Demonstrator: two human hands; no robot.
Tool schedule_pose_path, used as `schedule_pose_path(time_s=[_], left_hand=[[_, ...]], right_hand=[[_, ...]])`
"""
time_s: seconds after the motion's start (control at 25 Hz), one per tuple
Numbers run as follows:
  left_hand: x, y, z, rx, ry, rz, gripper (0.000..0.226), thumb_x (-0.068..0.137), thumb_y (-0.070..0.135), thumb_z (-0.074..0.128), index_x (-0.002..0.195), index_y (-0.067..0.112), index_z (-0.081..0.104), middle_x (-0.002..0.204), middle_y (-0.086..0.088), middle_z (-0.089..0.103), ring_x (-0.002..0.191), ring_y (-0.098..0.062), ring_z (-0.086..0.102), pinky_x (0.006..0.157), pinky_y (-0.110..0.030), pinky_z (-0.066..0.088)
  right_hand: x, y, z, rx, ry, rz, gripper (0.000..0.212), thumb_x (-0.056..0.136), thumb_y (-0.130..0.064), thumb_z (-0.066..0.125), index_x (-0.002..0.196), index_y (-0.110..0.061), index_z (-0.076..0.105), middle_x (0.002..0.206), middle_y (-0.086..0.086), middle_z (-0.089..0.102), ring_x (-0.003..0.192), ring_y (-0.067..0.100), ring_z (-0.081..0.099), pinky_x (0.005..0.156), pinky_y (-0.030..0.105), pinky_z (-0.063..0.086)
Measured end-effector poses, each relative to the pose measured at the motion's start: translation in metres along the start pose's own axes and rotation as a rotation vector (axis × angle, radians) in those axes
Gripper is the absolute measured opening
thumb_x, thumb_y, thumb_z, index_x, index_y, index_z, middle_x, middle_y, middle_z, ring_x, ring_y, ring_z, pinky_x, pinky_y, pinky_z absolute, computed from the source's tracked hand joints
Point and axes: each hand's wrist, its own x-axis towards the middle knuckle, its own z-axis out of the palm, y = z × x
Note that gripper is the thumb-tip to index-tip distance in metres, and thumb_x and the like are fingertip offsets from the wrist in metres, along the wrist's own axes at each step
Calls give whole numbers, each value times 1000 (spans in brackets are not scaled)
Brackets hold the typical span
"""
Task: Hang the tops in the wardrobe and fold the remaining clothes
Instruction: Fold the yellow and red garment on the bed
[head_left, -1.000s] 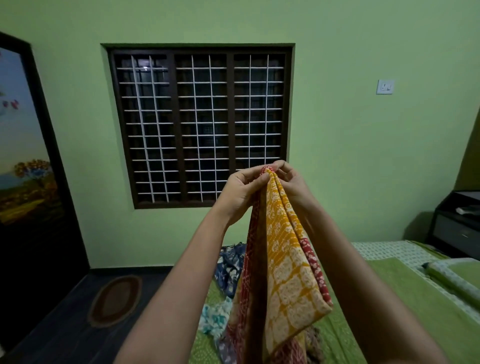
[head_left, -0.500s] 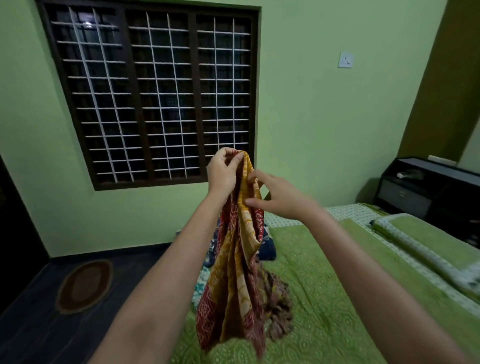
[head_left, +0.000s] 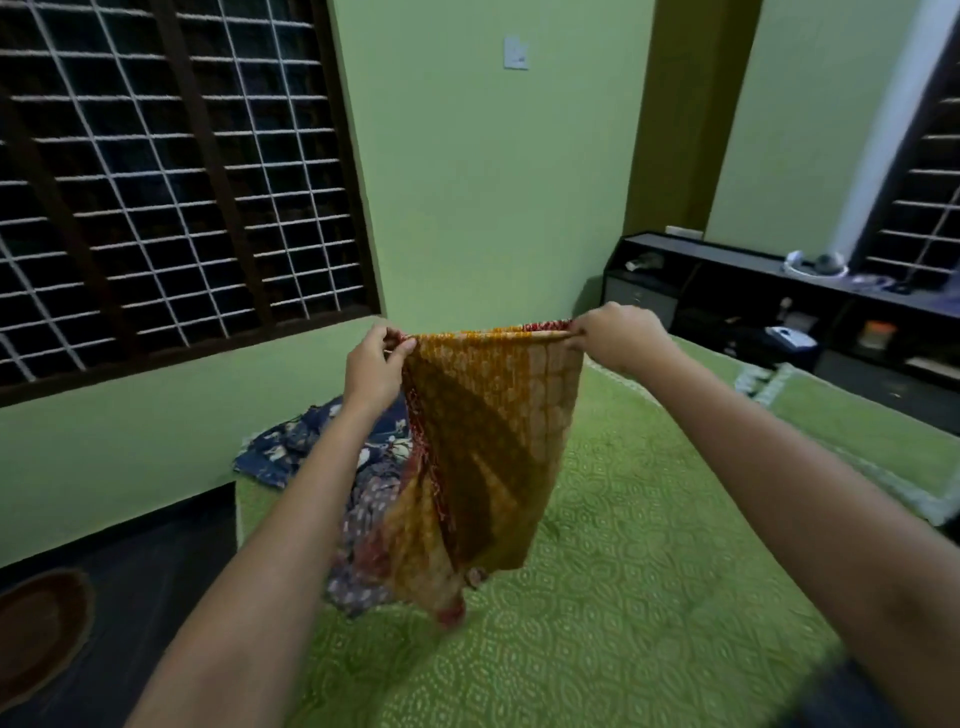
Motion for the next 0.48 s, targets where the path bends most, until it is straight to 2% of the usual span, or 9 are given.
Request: schedule_pose_path(time_s=[0.08, 0.12, 0.2, 0.24, 0.32, 0.44, 0.48], left_hand=[[-16, 10, 18, 16, -6, -10, 15, 95, 24, 58, 98, 10, 58, 96, -3, 62, 90, -17, 57, 76, -28, 45], [-27, 19, 30, 20, -18, -12, 14, 95, 25, 57, 97, 11, 57, 96, -2, 62, 89, -16, 56, 73, -26, 43], [-49, 40, 57, 11, -41, -1, 10, 96, 25, 55, 93, 15, 54, 96, 0, 61, 88, -14, 55, 71, -25, 40], [-62, 52, 71, 9, -47, -1, 9, 96, 25, 55, 93, 16, 54, 97, 0, 61, 88, -14, 55, 70, -25, 41], [-90, 75, 105, 47, -52, -32, 10, 97, 26, 54, 96, 16, 54, 98, 1, 59, 85, -14, 55, 68, -27, 43], [-135, 102, 154, 34, -21, -82, 9, 98, 23, 52, 96, 15, 53, 93, 1, 60, 67, -8, 54, 55, -25, 41], [-147, 110, 169, 12, -26, -102, 7, 98, 22, 52, 95, 15, 52, 93, -1, 61, 62, -6, 56, 52, -22, 41]], right_hand=[[-16, 29, -5, 66, -73, -53, 42, 95, -55, 44, 119, -29, 63, 108, 2, 63, 99, 26, 61, 72, 32, 45], [-26, 47, -5, 83, -15, -53, 41, 94, -56, 44, 119, -30, 63, 110, 0, 64, 99, 24, 61, 71, 31, 45], [-45, 84, 0, 60, 201, 3, 35, 96, -52, 42, 114, -34, 65, 113, -3, 66, 100, 23, 61, 68, 32, 49], [-56, 102, 6, 51, 209, 20, 33, 97, -50, 42, 113, -34, 65, 114, -3, 66, 100, 23, 61, 69, 32, 50], [-79, 136, 22, 5, 105, 9, 33, 97, -51, 41, 115, -36, 64, 116, -2, 64, 101, 24, 61, 67, 31, 49], [-110, 191, 37, -2, 198, -30, 31, 99, -44, 39, 110, -34, 66, 111, -6, 63, 97, 19, 60, 61, 28, 42], [-117, 209, 42, -3, 180, -35, 31, 100, -43, 38, 111, -34, 65, 111, -6, 63, 97, 18, 59, 61, 29, 42]])
